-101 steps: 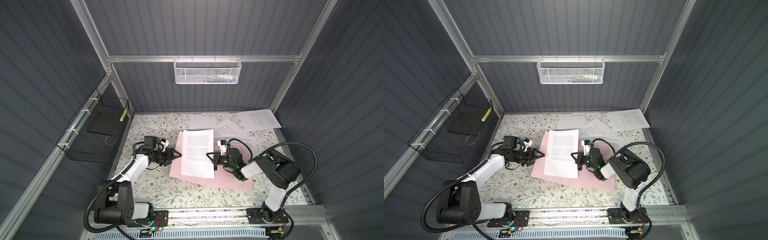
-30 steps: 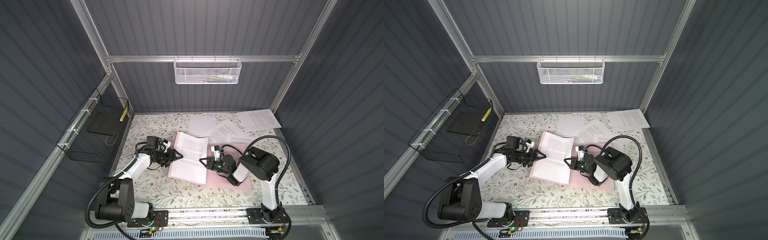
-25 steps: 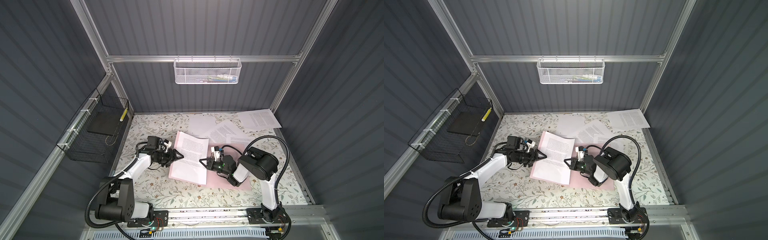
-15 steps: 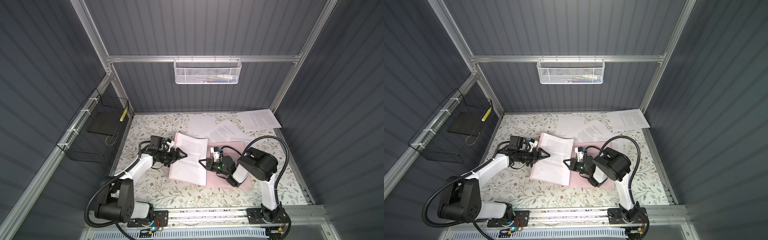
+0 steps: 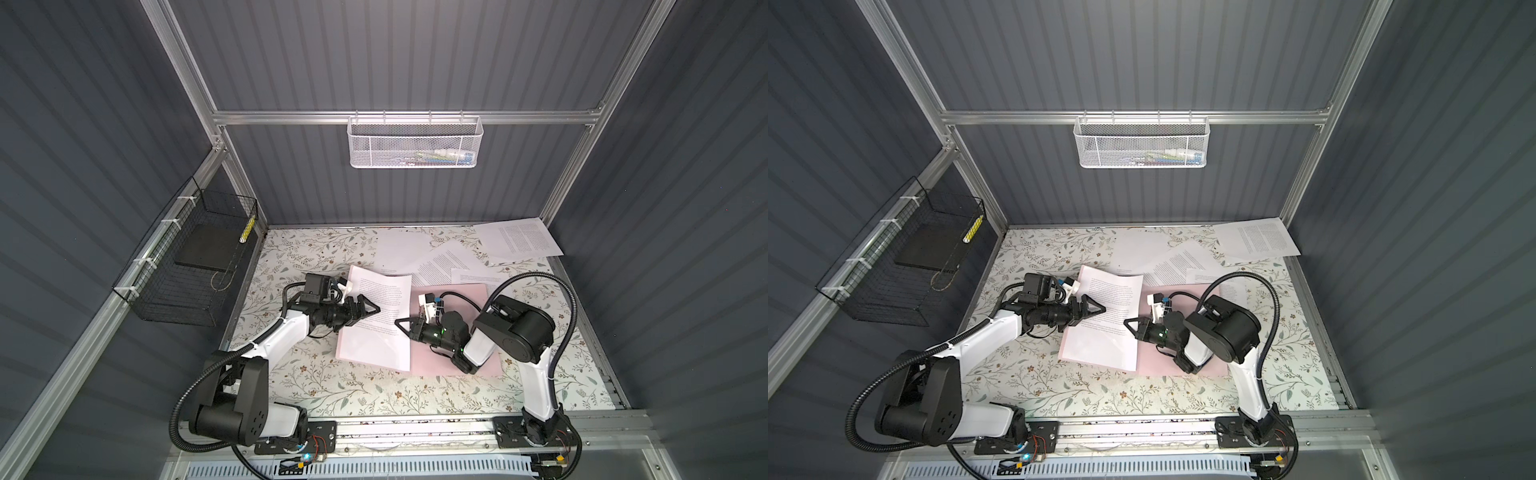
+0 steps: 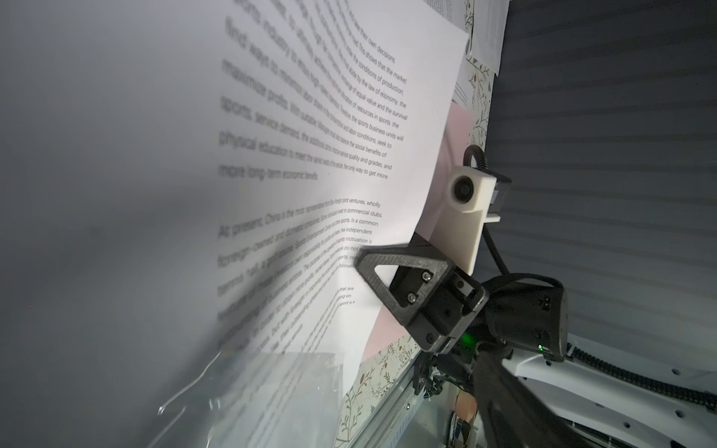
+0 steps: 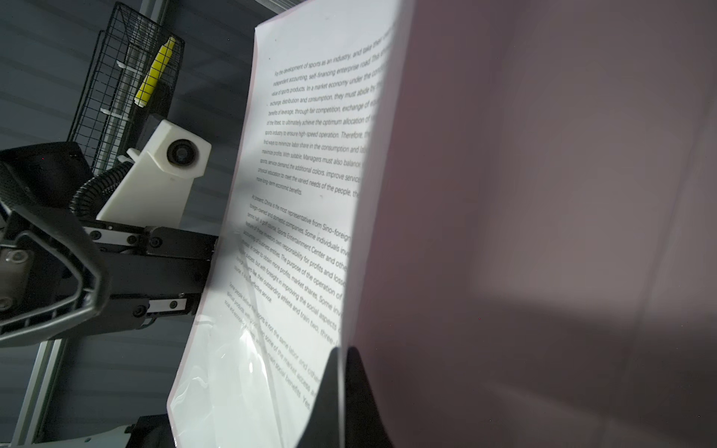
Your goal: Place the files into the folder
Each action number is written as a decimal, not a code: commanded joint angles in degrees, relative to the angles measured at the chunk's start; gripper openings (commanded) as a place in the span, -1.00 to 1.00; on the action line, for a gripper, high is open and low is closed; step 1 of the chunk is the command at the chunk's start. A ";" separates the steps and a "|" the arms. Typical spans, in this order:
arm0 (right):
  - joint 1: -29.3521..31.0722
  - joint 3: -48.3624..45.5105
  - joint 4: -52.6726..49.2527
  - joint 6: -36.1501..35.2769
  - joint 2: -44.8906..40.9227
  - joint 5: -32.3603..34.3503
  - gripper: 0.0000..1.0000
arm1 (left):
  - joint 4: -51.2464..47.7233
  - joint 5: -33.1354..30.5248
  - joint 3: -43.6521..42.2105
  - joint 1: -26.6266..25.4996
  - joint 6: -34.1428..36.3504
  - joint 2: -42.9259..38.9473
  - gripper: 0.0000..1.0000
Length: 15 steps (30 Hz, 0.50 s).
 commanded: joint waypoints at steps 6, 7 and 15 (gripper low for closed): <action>0.77 1.19 1.49 1.26 1.46 1.68 -1.00 | 1.19 0.76 -0.62 -0.92 -0.87 0.98 0.86; 0.90 1.30 1.50 1.62 1.61 1.74 -1.00 | 1.29 0.80 -0.59 -1.00 -1.03 0.94 0.86; 1.47 -1.11 1.16 3.04 1.19 9.58 -1.00 | 1.78 0.59 -1.00 -1.36 -1.31 1.06 0.86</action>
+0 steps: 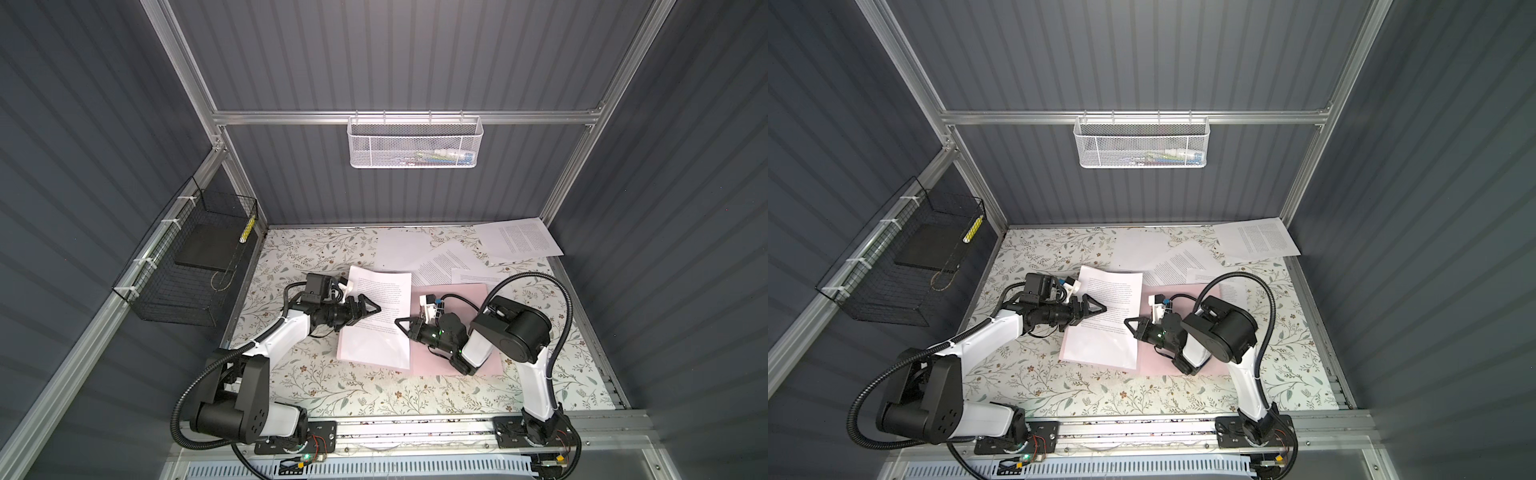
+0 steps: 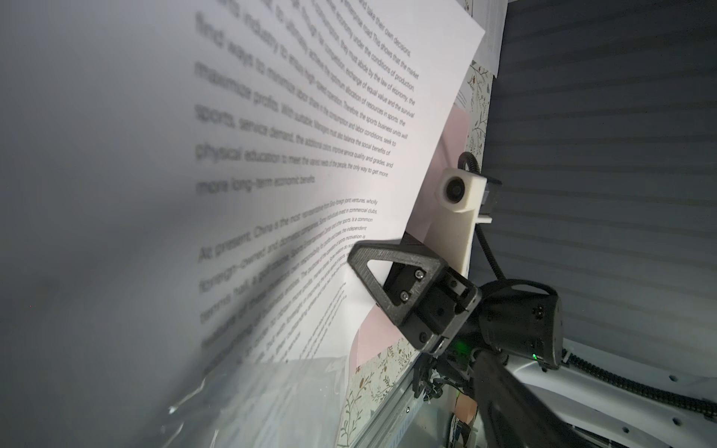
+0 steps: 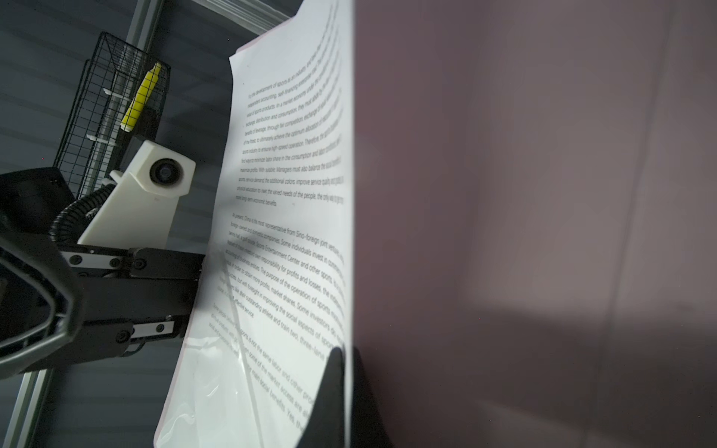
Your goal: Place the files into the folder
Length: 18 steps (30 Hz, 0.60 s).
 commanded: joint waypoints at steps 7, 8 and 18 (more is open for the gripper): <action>0.74 -0.61 -0.35 1.96 0.23 5.42 -1.00 | 0.84 0.52 -1.03 -1.17 -0.84 0.67 0.86; 0.75 -0.75 -0.36 2.05 0.19 5.81 -1.00 | 0.91 0.50 -1.10 -1.21 -0.90 0.58 0.86; 1.62 -0.05 -0.25 3.80 0.09 5.54 -1.00 | 1.92 0.43 -1.32 -1.65 -1.39 1.01 0.87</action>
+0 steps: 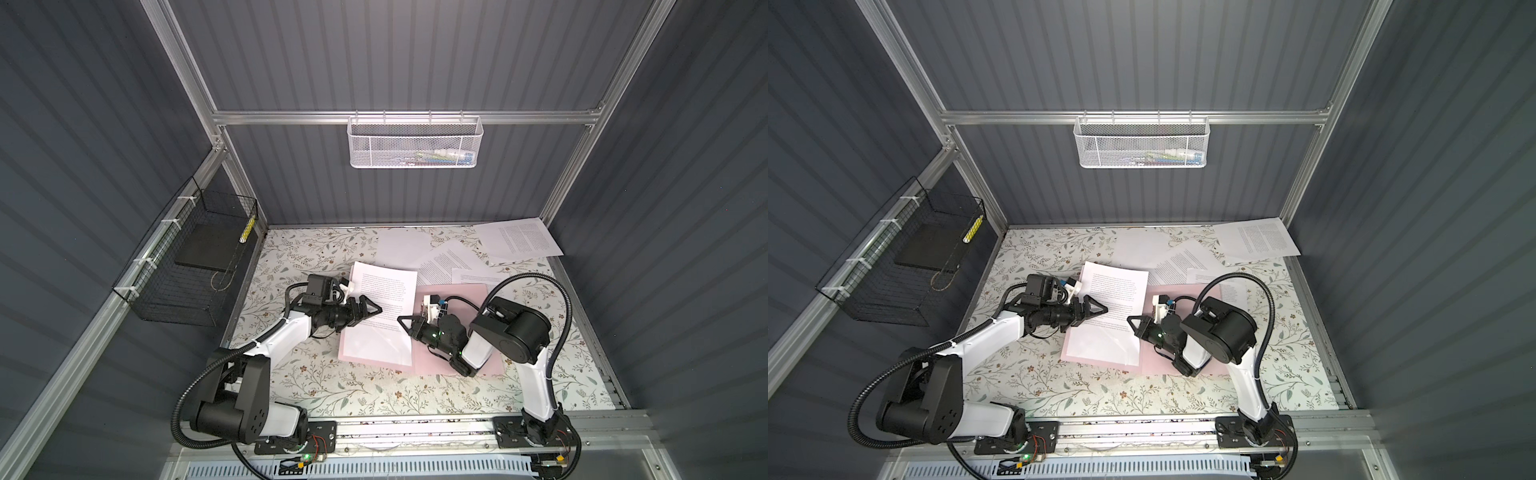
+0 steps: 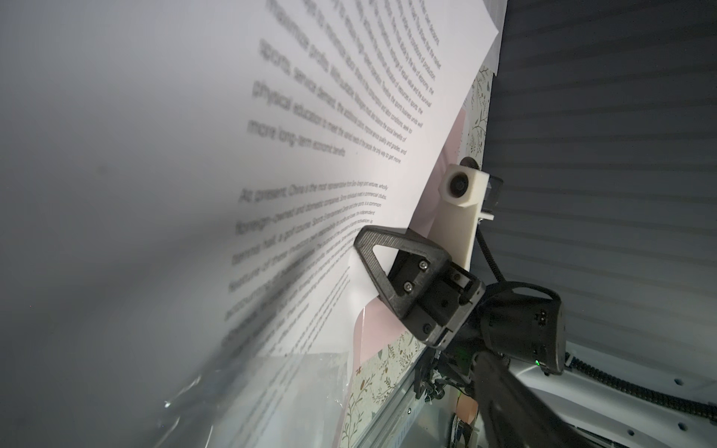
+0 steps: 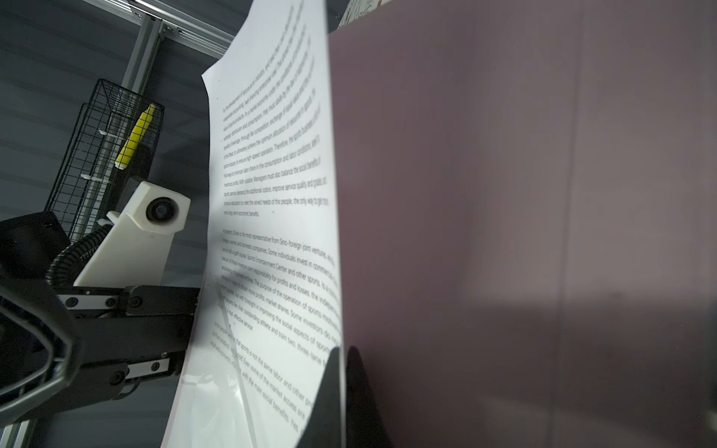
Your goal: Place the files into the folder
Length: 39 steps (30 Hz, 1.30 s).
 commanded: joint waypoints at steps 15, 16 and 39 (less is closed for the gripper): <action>3.21 0.03 -6.90 -0.27 -5.33 -0.57 -1.00 | 0.43 0.40 -0.06 -1.15 -1.01 0.92 0.87; 3.28 -0.17 -6.93 -0.26 -5.43 -0.38 -1.00 | 0.42 0.39 0.04 -1.15 -0.98 0.85 0.87; 3.06 -3.66 -13.55 -3.88 -12.72 2.87 0.09 | -6.26 -5.56 2.77 -1.06 1.21 -1.95 0.90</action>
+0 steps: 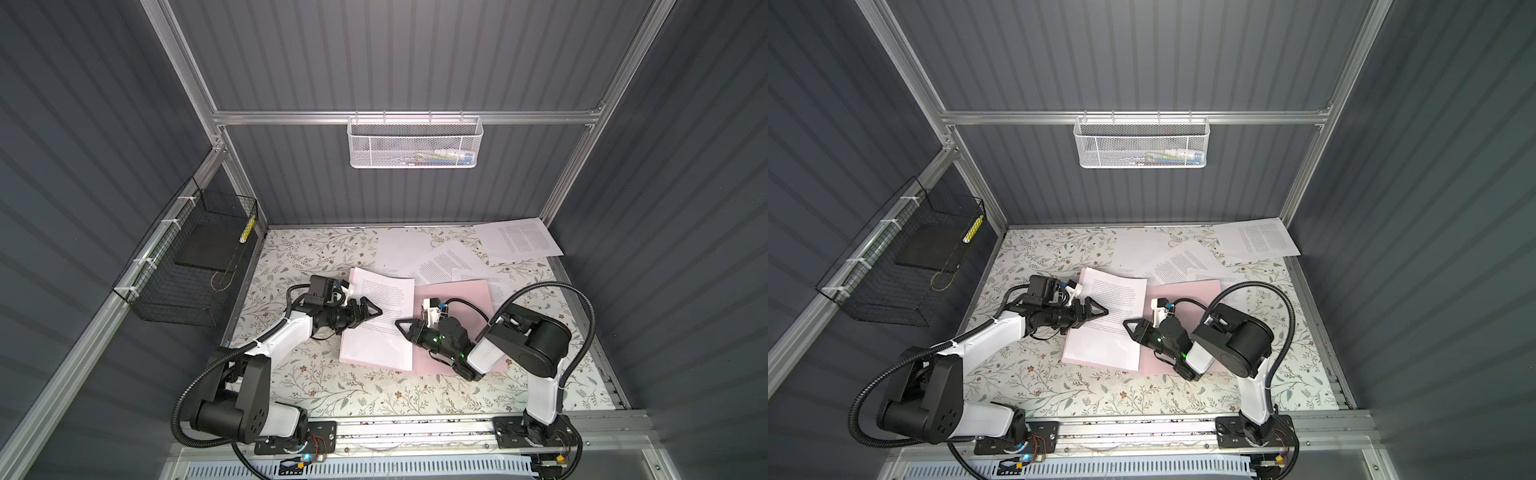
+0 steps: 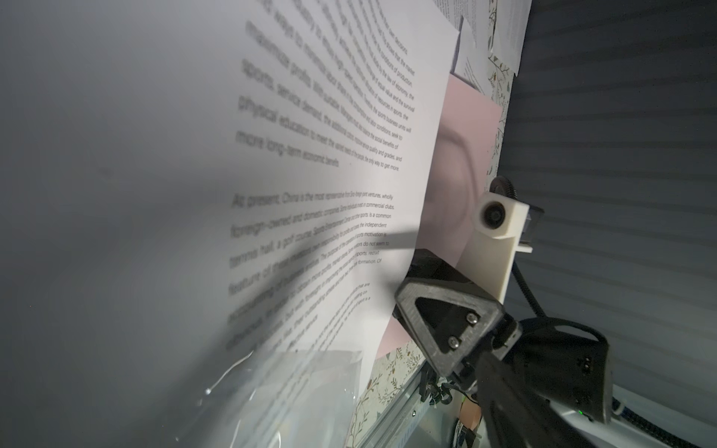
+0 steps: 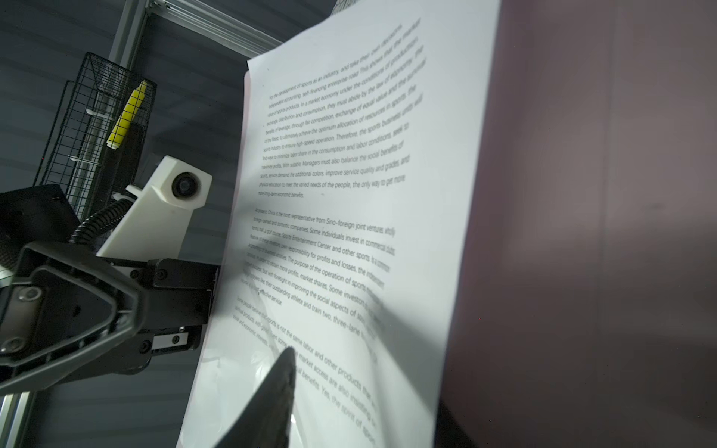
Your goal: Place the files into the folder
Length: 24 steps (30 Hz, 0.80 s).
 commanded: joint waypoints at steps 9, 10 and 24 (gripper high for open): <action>-0.61 1.20 -29.18 -6.29 -18.71 0.02 0.98 | -17.26 -15.75 7.95 5.14 0.23 -10.82 0.99; -0.74 1.70 -35.56 -8.26 -22.49 1.69 0.98 | -19.41 -18.21 8.95 5.38 0.32 -12.60 0.99; -30.28 7.02 -89.54 -29.29 -47.33 -4.10 0.98 | -24.42 -21.61 24.94 -7.44 2.78 -14.21 1.00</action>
